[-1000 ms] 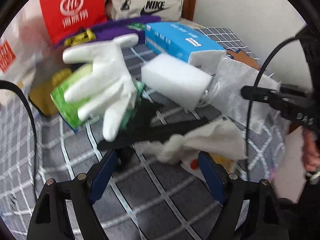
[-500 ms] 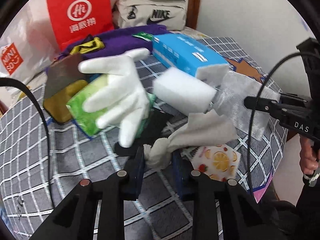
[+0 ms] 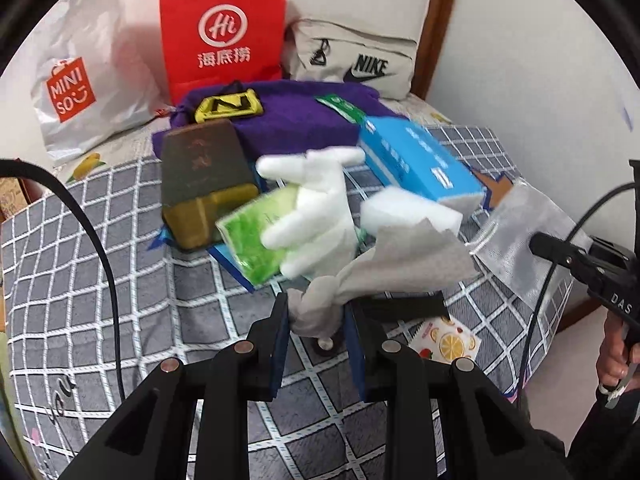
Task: Organize soft objects
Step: 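Carry the plastic bag and white cloth with both tools over the purple towel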
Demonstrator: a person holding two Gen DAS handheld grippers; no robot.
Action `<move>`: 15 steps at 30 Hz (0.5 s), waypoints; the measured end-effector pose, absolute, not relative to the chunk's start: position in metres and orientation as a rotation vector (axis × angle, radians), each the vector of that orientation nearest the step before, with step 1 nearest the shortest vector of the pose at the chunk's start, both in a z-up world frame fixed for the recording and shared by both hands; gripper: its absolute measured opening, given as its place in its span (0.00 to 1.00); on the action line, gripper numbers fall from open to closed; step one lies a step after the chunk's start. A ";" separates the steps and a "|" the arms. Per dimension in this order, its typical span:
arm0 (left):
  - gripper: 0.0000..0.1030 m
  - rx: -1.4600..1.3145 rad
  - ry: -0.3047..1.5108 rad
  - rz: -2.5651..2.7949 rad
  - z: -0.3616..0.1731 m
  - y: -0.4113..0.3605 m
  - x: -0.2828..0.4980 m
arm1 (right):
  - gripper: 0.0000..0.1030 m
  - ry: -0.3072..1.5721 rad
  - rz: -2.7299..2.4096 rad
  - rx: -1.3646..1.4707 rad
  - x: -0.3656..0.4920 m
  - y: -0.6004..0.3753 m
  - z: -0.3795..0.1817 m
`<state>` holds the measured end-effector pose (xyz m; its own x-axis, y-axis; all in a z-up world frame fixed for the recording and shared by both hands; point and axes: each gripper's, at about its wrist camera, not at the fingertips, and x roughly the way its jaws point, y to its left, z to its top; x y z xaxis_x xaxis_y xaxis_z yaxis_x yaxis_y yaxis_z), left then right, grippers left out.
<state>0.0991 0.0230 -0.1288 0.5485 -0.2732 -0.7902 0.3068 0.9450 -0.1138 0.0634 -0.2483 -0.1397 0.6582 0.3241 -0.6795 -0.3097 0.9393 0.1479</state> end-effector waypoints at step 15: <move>0.24 -0.012 0.892 -0.307 -0.092 0.039 0.121 | 0.14 0.731 0.391 -0.003 0.082 -0.237 -0.092</move>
